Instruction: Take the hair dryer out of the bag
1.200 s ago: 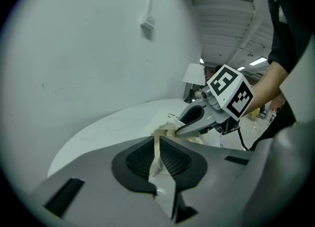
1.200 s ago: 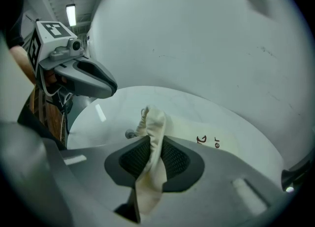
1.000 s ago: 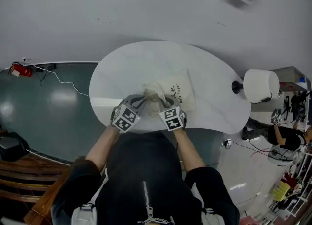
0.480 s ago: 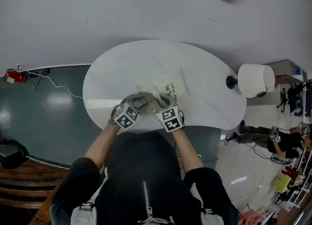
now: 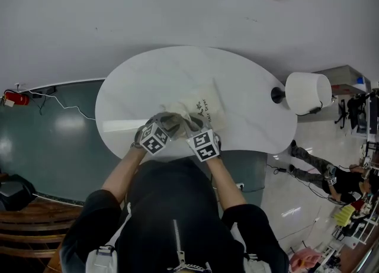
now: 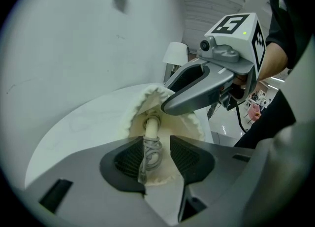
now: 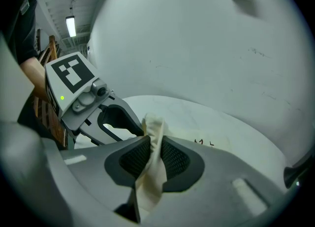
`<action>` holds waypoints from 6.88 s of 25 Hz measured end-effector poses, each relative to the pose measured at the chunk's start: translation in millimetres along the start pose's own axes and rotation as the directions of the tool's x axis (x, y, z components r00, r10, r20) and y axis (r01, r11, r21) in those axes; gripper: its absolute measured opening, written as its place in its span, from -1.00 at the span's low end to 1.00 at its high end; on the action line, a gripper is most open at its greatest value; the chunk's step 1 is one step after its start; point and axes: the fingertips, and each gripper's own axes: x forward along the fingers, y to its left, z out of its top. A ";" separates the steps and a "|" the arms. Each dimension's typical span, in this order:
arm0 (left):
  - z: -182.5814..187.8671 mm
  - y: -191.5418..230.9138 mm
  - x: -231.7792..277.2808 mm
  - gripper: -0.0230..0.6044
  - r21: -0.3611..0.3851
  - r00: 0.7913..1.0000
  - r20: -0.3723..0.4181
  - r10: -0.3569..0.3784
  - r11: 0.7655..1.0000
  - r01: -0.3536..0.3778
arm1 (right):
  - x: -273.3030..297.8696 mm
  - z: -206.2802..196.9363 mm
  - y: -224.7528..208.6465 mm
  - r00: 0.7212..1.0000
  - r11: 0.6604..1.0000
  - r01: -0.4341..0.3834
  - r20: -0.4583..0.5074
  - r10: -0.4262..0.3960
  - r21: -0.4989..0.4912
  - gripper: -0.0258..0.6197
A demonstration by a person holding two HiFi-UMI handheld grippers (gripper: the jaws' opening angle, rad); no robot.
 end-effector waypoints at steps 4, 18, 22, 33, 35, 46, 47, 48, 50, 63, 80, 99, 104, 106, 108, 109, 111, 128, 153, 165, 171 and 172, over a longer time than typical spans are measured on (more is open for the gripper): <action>-0.9 0.6 9.6 -0.41 0.003 1.000 -0.020 -0.006 1.000 0.006 | -1.4 1.3 -1.3 1.000 1.000 -0.009 0.003 0.009 0.004 -0.73; -16.5 5.5 35.9 -0.34 0.011 0.994 -0.107 -0.038 0.999 0.039 | 5.2 1.1 -0.1 0.997 0.997 -0.069 -0.021 0.069 0.039 -0.73; -22.1 6.2 41.8 -0.27 0.031 0.990 -0.133 -0.048 0.998 0.052 | 5.6 1.6 0.4 0.997 0.995 -0.079 -0.021 0.080 0.058 -0.73; -30.8 10.7 63.1 -0.23 0.125 0.977 -0.212 -0.024 0.991 0.051 | 8.6 0.7 -1.7 0.997 0.993 -0.078 -0.016 0.079 0.094 -0.73; -33.5 11.4 66.4 -0.23 0.131 0.974 -0.227 -0.017 0.990 0.048 | 9.5 0.1 -1.5 0.997 0.992 -0.079 -0.018 0.081 0.096 -0.73; -39.8 12.8 73.7 -0.23 0.139 0.967 -0.253 -0.005 0.989 0.041 | 12.1 -3.7 -0.9 0.997 0.992 -0.070 -0.015 0.072 0.107 -0.73; -39.5 12.7 73.5 -0.23 0.133 0.967 -0.253 -0.007 0.990 0.042 | 12.2 -4.2 -1.1 0.997 0.992 -0.068 -0.015 0.070 0.106 -0.73; -39.1 12.2 73.1 -0.23 0.126 0.967 -0.253 -0.010 0.991 0.043 | 11.5 -4.0 -0.8 0.997 0.992 -0.069 -0.016 0.071 0.108 -0.73; -38.1 10.8 71.6 -0.23 0.114 0.967 -0.254 -0.016 0.992 0.046 | 9.6 -3.2 0.2 0.997 0.991 -0.070 -0.018 0.073 0.114 -0.73; -29.3 1.0 54.2 -0.29 0.073 0.972 -0.235 -0.025 0.996 0.043 | 10.2 -14.8 -0.8 0.999 0.994 -0.033 -0.022 0.035 0.106 -0.73; -27.4 -14.3 31.5 -0.32 0.076 0.974 -0.224 -0.007 0.997 0.025 | 6.5 -19.3 8.2 0.999 0.993 -0.023 -0.039 0.028 0.112 -0.73; -50.9 -26.0 4.1 -0.33 0.051 0.972 -0.235 0.016 0.999 -0.004 | 12.6 -30.3 12.6 0.998 0.995 -0.031 -0.054 0.036 0.093 -0.73; -57.5 -29.0 -0.2 -0.33 0.035 0.972 -0.236 0.013 0.999 -0.005 | 13.5 -30.4 11.7 0.998 0.996 -0.033 -0.054 0.037 0.083 -0.73; -61.2 -29.4 -1.5 -0.33 0.030 0.971 -0.238 0.017 0.999 -0.010 | 13.9 -30.8 12.5 0.998 0.996 -0.036 -0.055 0.040 0.081 -0.73; -61.7 -29.9 -4.2 -0.33 0.029 0.971 -0.238 0.021 0.999 -0.014 | 14.2 -31.1 13.0 0.997 0.996 -0.038 -0.057 0.042 0.080 -0.73; -62.4 -30.3 -5.0 -0.33 0.027 0.971 -0.237 0.021 1.000 -0.015 | 14.3 -31.0 13.1 0.997 0.996 -0.038 -0.058 0.043 0.079 -0.73; -64.4 -31.3 -6.1 -0.33 0.023 0.971 -0.237 0.021 1.000 -0.016 | 14.5 -31.3 13.4 0.997 0.996 -0.041 -0.058 0.046 0.077 -0.73; -84.7 -32.0 -22.1 -0.33 -0.001 0.967 -0.254 0.022 1.000 -0.023 | 17.4 -34.1 13.8 0.996 0.996 -0.060 -0.066 0.064 0.069 -0.73; -131.3 -24.1 -40.9 -0.33 -0.018 0.950 -0.312 0.031 0.999 -0.039 | 22.7 -36.3 13.9 0.994 0.995 -0.073 -0.075 0.078 0.068 -0.73; -152.6 -24.6 -35.8 -0.33 0.000 0.927 -0.375 0.025 1.000 -0.028 | 25.2 -36.5 15.1 0.993 0.995 -0.078 -0.081 0.083 0.066 -0.73; -153.0 -25.8 -37.5 -0.33 0.020 0.929 -0.369 0.021 1.000 -0.015 | 25.3 -35.8 15.4 0.993 0.995 -0.081 -0.080 0.086 0.064 -0.73; -151.3 -25.2 -39.7 -0.33 0.019 0.931 -0.363 0.023 1.000 -0.018 | 25.2 -35.7 15.5 0.993 0.995 -0.082 -0.080 0.087 0.064 -0.73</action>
